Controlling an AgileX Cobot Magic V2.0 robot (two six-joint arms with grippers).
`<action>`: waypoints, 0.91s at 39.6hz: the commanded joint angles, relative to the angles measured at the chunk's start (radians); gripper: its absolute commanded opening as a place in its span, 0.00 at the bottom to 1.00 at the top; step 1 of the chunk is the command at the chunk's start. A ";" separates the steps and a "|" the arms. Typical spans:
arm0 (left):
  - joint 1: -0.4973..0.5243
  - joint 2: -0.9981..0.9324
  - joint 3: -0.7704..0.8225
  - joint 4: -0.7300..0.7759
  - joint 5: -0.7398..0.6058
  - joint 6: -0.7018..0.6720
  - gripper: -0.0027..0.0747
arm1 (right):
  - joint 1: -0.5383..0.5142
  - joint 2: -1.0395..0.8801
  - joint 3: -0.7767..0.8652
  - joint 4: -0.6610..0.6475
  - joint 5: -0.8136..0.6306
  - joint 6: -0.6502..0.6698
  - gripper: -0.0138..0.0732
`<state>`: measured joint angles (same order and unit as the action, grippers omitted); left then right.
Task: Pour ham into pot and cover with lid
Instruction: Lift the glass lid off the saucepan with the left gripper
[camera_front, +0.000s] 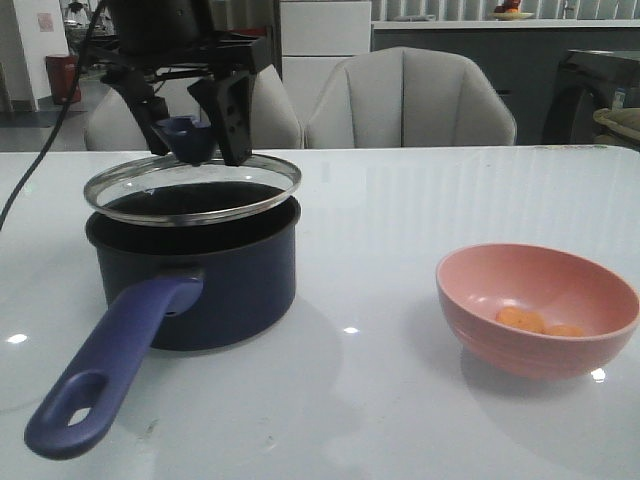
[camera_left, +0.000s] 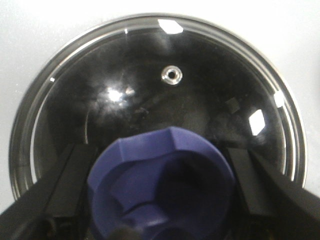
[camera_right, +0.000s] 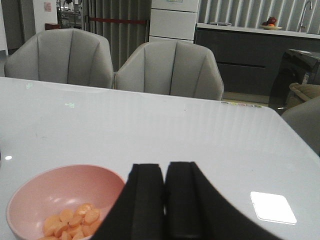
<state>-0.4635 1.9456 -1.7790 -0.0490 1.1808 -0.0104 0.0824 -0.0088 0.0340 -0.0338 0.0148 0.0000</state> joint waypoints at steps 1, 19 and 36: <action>-0.001 -0.062 -0.040 0.011 0.015 -0.005 0.24 | -0.003 -0.020 0.002 -0.002 -0.075 0.000 0.33; 0.102 -0.119 -0.033 0.025 0.015 -0.030 0.24 | -0.003 -0.020 0.002 -0.002 -0.075 0.000 0.33; 0.301 -0.264 0.225 0.025 -0.088 -0.030 0.24 | -0.003 -0.020 0.002 -0.002 -0.075 0.000 0.33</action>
<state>-0.1990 1.7710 -1.5728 -0.0119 1.1487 -0.0286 0.0824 -0.0088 0.0340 -0.0338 0.0148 0.0000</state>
